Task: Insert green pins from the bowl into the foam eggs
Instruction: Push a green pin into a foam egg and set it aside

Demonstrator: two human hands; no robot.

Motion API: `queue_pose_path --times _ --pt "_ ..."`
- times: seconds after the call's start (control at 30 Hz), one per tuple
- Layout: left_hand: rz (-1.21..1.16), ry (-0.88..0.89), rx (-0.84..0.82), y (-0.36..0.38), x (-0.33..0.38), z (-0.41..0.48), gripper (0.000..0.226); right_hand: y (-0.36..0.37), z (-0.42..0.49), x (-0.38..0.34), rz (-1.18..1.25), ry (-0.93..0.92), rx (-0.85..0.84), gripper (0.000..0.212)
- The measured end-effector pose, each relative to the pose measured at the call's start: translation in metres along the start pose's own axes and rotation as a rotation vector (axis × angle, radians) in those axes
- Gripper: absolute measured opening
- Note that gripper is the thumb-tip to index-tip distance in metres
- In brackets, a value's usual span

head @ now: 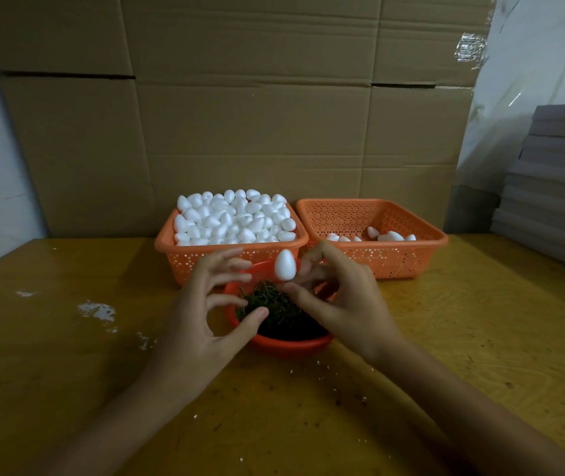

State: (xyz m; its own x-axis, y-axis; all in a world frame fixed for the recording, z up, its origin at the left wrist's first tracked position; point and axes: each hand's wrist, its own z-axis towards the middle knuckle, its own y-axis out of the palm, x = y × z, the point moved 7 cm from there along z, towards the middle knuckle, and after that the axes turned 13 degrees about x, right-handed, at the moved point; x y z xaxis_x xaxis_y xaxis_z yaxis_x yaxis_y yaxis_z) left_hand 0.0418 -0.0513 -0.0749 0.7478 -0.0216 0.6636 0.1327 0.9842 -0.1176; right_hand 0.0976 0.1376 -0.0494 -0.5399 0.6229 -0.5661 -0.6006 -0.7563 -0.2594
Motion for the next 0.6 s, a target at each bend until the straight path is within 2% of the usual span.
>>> queue_pose_path --times 0.07,0.17,0.23,0.4,0.6 --pt "0.131 0.06 -0.016 -0.002 0.002 0.001 0.05 -0.016 0.009 0.011 -0.005 0.051 0.086 0.022" --pt "0.36 0.303 -0.114 0.006 0.014 -0.002 0.024 -0.048 0.02 0.042 -0.03 0.183 0.255 0.018" --pt "0.424 0.386 -0.196 0.014 0.017 -0.006 0.023 -0.072 0.022 0.065 -0.051 0.268 0.358 0.015" --pt "0.439 0.377 -0.298 0.019 0.016 -0.013 0.029 -0.113 0.019 0.102 -0.132 0.426 0.524 0.009" --pt "0.477 0.378 -0.348 0.024 0.015 -0.016 0.03 -0.129 0.021 0.112 -0.205 0.466 0.573 0.012"
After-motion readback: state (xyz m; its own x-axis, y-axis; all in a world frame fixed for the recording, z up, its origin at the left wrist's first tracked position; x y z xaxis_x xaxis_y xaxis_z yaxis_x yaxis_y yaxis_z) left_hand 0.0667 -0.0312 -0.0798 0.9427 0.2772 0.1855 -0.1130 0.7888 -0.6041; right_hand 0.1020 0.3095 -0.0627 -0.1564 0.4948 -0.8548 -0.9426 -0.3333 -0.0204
